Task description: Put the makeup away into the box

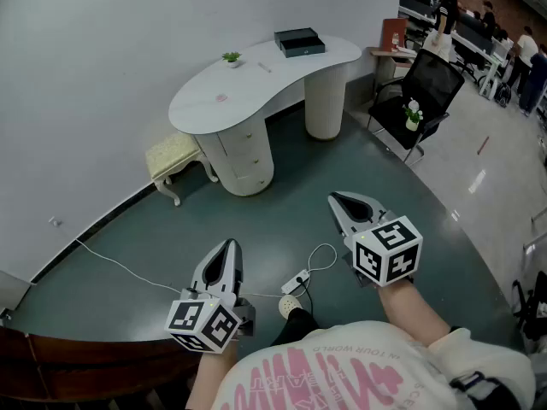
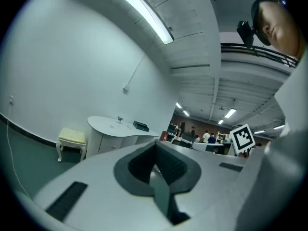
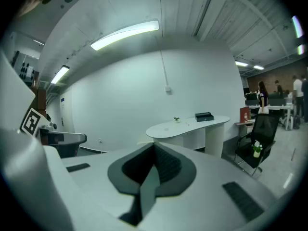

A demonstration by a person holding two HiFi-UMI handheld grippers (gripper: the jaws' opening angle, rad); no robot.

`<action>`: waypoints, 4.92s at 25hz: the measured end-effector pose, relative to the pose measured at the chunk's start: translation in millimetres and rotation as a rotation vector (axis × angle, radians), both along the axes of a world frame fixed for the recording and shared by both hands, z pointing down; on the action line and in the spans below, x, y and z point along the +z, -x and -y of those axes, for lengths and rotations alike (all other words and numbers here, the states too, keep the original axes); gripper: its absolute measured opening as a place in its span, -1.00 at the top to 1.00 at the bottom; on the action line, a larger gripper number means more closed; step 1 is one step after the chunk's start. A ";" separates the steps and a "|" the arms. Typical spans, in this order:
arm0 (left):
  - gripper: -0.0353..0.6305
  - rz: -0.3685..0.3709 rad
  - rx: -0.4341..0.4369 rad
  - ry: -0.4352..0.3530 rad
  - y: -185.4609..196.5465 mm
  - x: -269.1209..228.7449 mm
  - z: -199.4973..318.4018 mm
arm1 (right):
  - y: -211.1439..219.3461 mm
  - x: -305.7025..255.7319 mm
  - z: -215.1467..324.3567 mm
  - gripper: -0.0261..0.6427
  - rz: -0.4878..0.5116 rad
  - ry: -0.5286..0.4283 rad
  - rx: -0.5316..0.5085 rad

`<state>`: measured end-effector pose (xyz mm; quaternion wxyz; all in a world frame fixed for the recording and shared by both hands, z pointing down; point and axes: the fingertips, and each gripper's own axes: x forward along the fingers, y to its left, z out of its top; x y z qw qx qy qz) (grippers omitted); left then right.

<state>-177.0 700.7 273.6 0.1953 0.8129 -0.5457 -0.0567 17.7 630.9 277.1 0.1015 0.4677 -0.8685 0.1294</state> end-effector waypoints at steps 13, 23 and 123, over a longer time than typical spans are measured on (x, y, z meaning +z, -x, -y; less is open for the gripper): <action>0.89 0.016 0.014 -0.047 55.9 -24.2 138.8 | 56.7 -19.6 136.0 0.93 0.025 -0.024 -0.009; 0.89 -0.052 0.012 0.004 76.0 5.4 184.3 | 65.5 24.7 173.2 0.93 0.081 0.101 0.024; 0.89 -0.105 -0.263 0.192 319.8 103.7 658.6 | 336.3 249.7 696.9 0.03 -0.321 0.553 -0.275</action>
